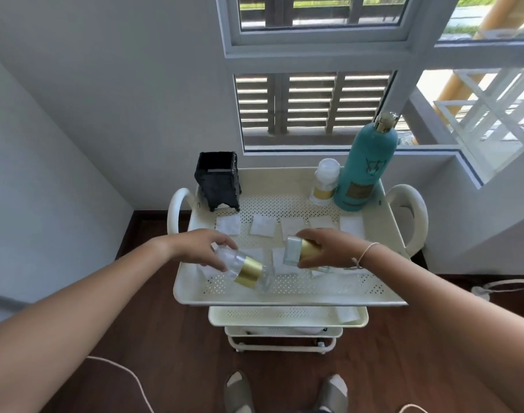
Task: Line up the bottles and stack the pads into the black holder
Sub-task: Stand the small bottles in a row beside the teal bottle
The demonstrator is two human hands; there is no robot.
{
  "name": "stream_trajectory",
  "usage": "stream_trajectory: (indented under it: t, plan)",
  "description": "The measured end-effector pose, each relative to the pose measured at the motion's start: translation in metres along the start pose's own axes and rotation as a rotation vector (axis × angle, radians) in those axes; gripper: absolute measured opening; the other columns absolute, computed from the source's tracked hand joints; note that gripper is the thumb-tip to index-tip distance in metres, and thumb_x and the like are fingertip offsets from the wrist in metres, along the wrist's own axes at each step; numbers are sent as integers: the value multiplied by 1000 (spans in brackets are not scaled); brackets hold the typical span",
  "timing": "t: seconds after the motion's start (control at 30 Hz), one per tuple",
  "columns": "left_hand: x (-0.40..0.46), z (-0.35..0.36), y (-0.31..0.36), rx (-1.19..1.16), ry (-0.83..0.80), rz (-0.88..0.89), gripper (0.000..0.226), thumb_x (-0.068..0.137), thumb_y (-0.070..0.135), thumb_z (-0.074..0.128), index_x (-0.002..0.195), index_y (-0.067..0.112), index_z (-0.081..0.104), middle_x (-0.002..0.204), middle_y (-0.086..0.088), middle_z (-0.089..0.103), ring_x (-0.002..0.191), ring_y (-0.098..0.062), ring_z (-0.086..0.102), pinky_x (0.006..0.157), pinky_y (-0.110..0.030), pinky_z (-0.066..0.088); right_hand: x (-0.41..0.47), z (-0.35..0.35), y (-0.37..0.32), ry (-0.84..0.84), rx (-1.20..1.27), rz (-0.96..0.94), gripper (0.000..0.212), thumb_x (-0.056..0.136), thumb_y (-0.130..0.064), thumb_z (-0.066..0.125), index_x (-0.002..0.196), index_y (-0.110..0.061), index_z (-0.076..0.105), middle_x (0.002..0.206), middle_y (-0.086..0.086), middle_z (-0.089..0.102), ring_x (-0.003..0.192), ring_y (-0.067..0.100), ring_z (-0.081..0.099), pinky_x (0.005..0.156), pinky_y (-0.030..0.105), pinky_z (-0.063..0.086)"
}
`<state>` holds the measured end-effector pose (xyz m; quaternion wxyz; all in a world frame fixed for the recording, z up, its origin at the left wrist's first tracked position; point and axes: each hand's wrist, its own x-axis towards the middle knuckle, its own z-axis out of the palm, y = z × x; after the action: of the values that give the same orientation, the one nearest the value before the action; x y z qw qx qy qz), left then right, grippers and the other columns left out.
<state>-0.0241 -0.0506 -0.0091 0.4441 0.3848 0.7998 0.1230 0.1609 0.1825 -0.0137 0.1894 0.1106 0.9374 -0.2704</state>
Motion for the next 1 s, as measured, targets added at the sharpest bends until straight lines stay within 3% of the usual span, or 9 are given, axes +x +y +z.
stream_trajectory:
  t: [0.1,0.23,0.37,0.47,0.63,0.73,0.83,1.0]
  plan:
    - [4,-17,18,-171,12,57,39,70,21,74,94,50,61,117,8,50,76,-4,68,65,-15,53,1,-26,2,12,15,14,62,72,-53,64,125,-30,43,119,0,61,95,18,56,85,35,49]
    - [13,-43,40,-84,65,91,40,71,16,73,96,44,59,122,0,48,78,-10,66,63,-16,54,10,-53,3,5,-8,32,66,73,-57,61,129,-28,41,122,3,59,99,19,57,90,34,48]
    - [19,-77,63,4,169,154,42,72,19,72,94,50,55,108,13,49,71,-2,60,54,-9,46,23,-70,7,-11,33,77,63,73,-54,64,127,-30,43,121,3,58,98,17,54,91,32,46]
    - [29,-100,80,51,244,192,44,73,20,71,104,45,52,102,21,47,76,5,50,63,-12,39,35,-80,11,-72,5,154,58,73,-49,66,123,-27,46,115,4,56,98,19,53,87,30,45]
    - [58,-118,98,186,302,221,48,73,14,69,116,30,55,115,6,48,87,-2,49,70,-18,38,56,-93,4,-170,-11,198,59,76,-32,67,127,-18,43,108,6,53,94,20,51,79,27,46]
    - [75,-118,98,250,295,196,50,72,11,66,117,28,56,122,-1,48,104,-19,48,81,-30,41,69,-100,-3,-145,-125,152,71,73,-33,71,134,-23,37,126,7,53,103,21,50,92,30,43]
    - [89,-117,94,276,298,188,52,73,6,64,120,25,57,125,-6,49,106,-21,46,82,-27,36,83,-105,-11,-94,-280,60,80,68,-39,74,137,-29,34,138,2,48,120,24,48,101,35,39]
    - [106,-113,89,297,305,193,55,76,4,59,126,26,50,130,-7,46,120,-23,43,91,-28,36,104,-109,-18,0,-610,24,83,60,-51,75,129,-26,38,112,4,63,94,26,60,74,35,49]
